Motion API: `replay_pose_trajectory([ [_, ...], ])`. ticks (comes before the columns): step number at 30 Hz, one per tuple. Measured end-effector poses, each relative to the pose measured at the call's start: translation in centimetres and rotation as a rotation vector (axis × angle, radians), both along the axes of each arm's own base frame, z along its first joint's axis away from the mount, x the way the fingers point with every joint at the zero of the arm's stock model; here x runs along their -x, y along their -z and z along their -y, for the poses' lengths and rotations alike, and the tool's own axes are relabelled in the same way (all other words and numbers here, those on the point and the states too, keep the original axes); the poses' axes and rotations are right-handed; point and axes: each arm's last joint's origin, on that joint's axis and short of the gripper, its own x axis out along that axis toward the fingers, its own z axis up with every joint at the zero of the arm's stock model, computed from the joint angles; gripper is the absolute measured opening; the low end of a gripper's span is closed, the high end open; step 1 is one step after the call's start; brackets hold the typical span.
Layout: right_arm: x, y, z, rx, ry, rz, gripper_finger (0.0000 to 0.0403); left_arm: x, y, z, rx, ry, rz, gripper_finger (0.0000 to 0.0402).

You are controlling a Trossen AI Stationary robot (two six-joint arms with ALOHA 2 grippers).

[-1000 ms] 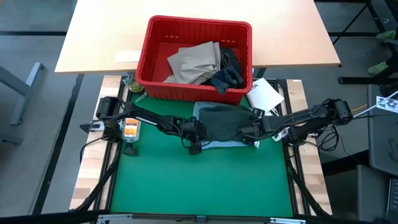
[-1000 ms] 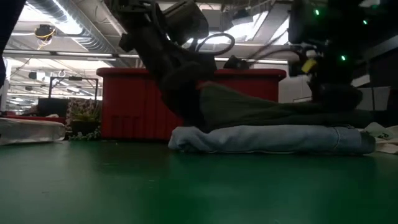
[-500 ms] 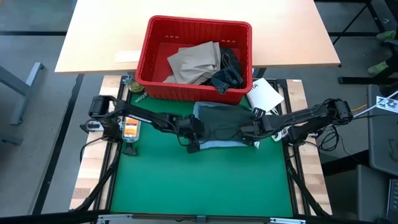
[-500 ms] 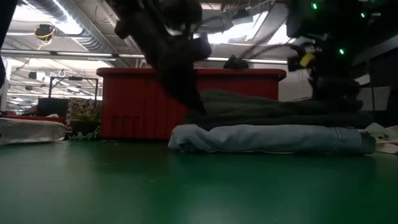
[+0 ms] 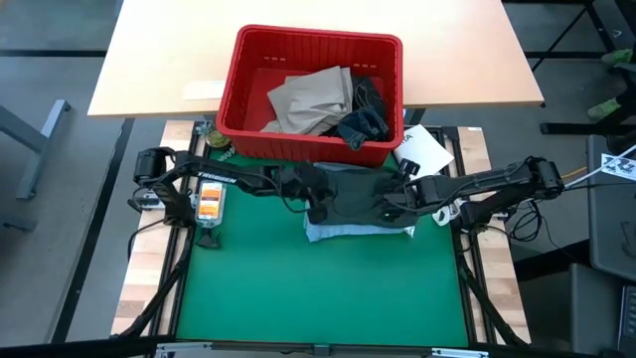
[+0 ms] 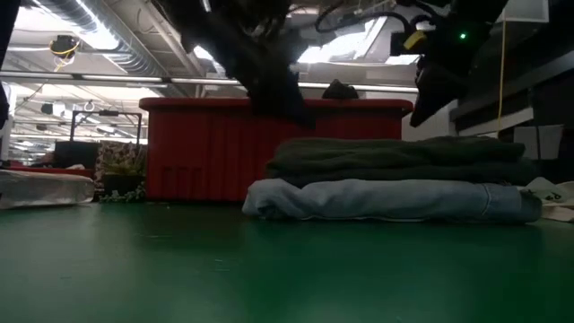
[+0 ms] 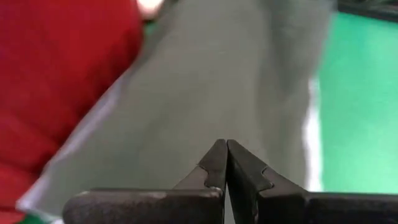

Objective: Fold Laundry from Bin
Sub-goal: Stack the folded green polo shirt on top of the folded blue pants

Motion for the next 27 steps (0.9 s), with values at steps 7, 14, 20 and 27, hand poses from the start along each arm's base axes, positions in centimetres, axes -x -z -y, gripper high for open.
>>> replay_pose_trajectory([
  [7,0.9,1.9,0.6,0.033,0.04,-0.055,0.0127,0.0,2.0,-3.7,-0.045,-0.158,-0.06,0.0002],
  [14,2.5,4.9,2.0,0.033,0.154,-0.101,0.0127,-0.4,5.1,-5.4,-0.035,-0.202,-0.14,0.0002],
  [20,3.1,7.0,2.7,0.003,0.185,-0.083,0.0127,-0.5,6.0,-5.6,-0.033,-0.204,-0.161,0.0002],
  [27,3.1,7.1,2.7,-0.022,0.185,-0.093,0.0127,-0.5,6.0,-5.6,-0.035,-0.207,-0.161,0.0002],
])
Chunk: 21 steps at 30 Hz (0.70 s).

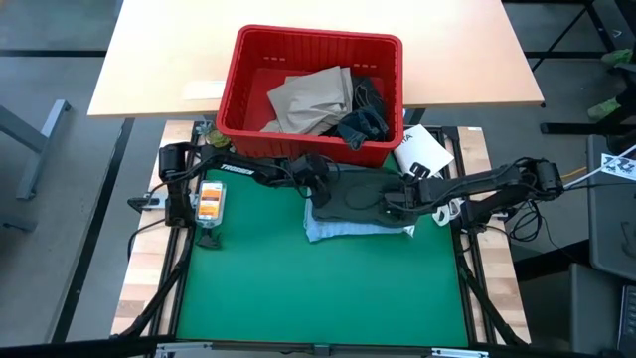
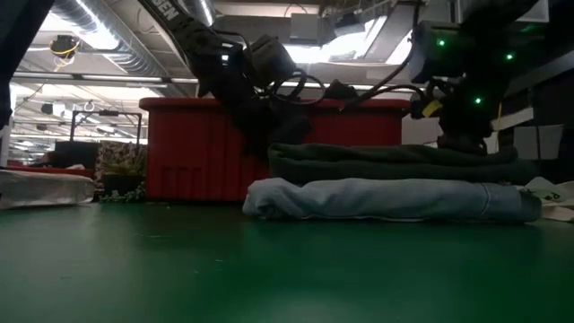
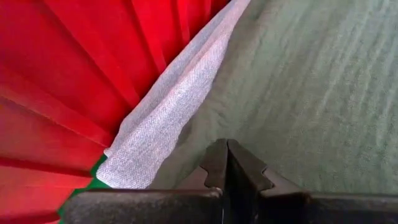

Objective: Fold Laundry from Bin
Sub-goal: Stack the folded green polo shirt on top of the folded blue pants

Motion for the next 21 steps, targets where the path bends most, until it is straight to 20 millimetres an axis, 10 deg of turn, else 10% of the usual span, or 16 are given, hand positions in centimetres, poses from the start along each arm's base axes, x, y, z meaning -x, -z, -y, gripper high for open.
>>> replay_pose_trajectory([
  [21,-3.7,-13.2,-1.0,-0.28,-0.191,0.136,0.0127,2.3,-9.5,2.8,0.029,0.154,0.268,0.0002],
])
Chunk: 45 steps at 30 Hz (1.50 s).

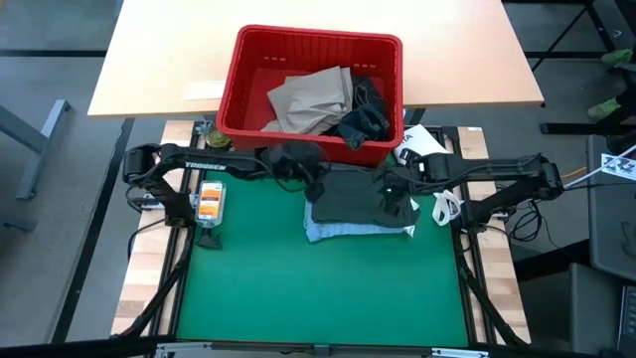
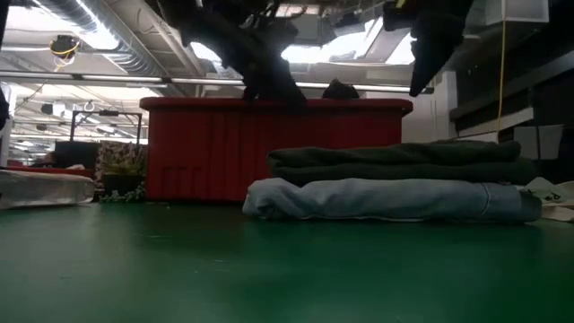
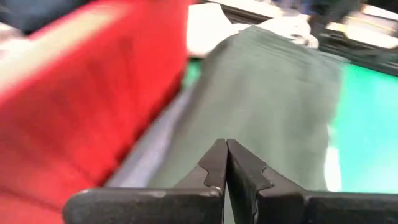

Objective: Fold Laundry from Bin
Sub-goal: Stack the folded green polo shirt on top of the folded blue pants

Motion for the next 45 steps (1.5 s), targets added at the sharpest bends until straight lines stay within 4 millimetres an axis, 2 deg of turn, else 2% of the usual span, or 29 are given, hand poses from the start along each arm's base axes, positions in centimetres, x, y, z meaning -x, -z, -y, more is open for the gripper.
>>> replay_pose_trajectory([
  [6,0.0,0.3,-1.9,-0.017,-0.078,-0.002,0.0127,-0.6,0.3,3.2,0.017,0.112,-0.017,0.0002],
  [11,0.5,1.7,-4.0,0.027,-0.096,-0.018,0.0127,-0.7,0.8,5.7,0.005,0.162,-0.049,0.0002],
  [17,1.7,4.8,-5.8,0.086,-0.06,-0.055,0.0127,-0.8,1.5,7.7,-0.06,0.124,-0.107,0.0002],
  [22,2.7,7.7,-6.7,0.051,-0.055,-0.092,0.0127,-1.5,4.2,9.1,-0.067,0.152,-0.192,0.0002],
  [29,3.7,11.5,-7.1,0.033,-0.074,-0.09,0.0127,-2.7,9.5,9.7,-0.054,0.157,-0.341,0.0002],
  [32,4.0,12.6,-7.0,0.013,-0.076,-0.087,0.0127,-3.0,11.0,9.7,-0.052,0.157,-0.373,0.0002],
  [37,4.1,13.1,-7.0,-0.019,-0.081,-0.085,0.0127,-3.0,11.3,9.7,-0.051,0.158,-0.38,0.0002],
  [45,4.0,13.1,-7.1,-0.029,-0.082,-0.083,0.0127,-2.7,9.4,9.8,-0.048,0.164,-0.33,0.0002],
])
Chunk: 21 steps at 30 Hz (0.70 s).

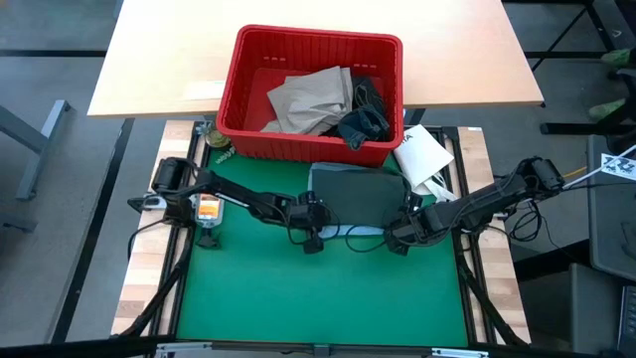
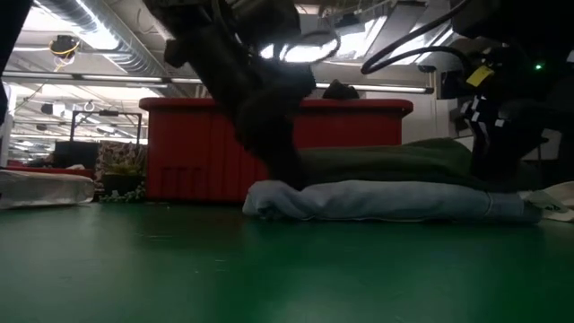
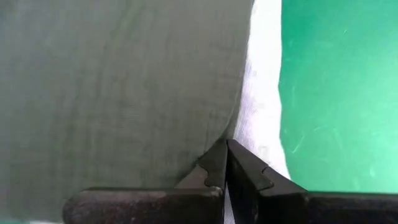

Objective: Fold Laundry from Bin
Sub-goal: Stack the folded green polo shirt on top of the folded blue pants, then fold the dark blue pants

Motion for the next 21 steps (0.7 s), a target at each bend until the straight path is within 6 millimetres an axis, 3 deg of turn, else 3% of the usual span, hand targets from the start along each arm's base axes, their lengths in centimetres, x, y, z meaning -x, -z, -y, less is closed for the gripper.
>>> replay_pose_trajectory([
  [5,-0.1,-0.4,-0.2,-0.047,-0.013,-0.019,0.0127,0.8,-2.7,0.6,0.005,0.02,0.056,0.0002],
  [10,-0.7,-2.3,-0.6,-0.113,-0.024,-0.043,0.0127,2.2,-7.1,1.4,0.018,0.047,0.177,0.0002],
  [16,-2.3,-7.2,-1.0,-0.075,-0.095,0.036,0.0127,5.2,-11.5,2.3,0.029,0.082,0.252,0.0002],
  [21,-3.3,-12.1,-1.0,0.084,-0.196,0.142,0.0127,7.8,-14.6,3.1,0.029,0.109,0.322,0.0002],
])
